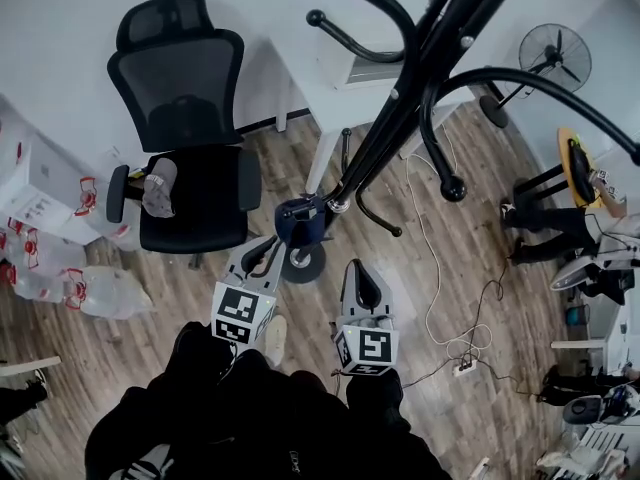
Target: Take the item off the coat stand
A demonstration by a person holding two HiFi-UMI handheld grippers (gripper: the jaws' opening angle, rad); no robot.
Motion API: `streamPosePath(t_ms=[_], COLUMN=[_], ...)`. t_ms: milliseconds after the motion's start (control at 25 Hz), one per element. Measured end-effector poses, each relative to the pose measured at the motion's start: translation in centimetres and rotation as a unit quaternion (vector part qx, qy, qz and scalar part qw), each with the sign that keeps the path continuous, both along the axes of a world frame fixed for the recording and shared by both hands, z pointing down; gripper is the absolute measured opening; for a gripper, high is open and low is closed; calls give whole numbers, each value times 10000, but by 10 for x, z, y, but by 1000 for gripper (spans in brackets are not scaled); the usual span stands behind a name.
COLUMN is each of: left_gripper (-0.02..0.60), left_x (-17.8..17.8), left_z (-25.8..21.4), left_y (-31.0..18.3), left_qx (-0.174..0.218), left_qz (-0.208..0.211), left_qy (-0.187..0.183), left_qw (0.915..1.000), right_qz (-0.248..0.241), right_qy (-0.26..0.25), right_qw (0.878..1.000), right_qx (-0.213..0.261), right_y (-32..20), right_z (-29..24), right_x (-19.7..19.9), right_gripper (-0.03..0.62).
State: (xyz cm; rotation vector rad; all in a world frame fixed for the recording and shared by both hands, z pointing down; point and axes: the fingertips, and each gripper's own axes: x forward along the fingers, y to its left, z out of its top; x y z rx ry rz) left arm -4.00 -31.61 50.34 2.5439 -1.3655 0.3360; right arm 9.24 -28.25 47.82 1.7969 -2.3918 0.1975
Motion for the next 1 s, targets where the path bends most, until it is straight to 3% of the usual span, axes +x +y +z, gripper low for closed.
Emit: streamPosePath(t_ms=[120,320,1000], left_gripper=[146,209,235], left_x=[3,5,17], left_z=[15,40,102], left_y=[-6,-16,-43], left_qx=[-144,-386,-815], left_qz=[114,204,255], left_qy=[-72,-177,-533], left_qw=[9998,9989,9949], right_qz=[-5,31,260], right_qy=[18,69,210], right_qw=[10000,9999,9993], right_qx=[-35,-72,-160], right_y=[-4,-9,-10], right_z=[4,5,10], right_x=[-3,-4,14], right_gripper=[17,17,17])
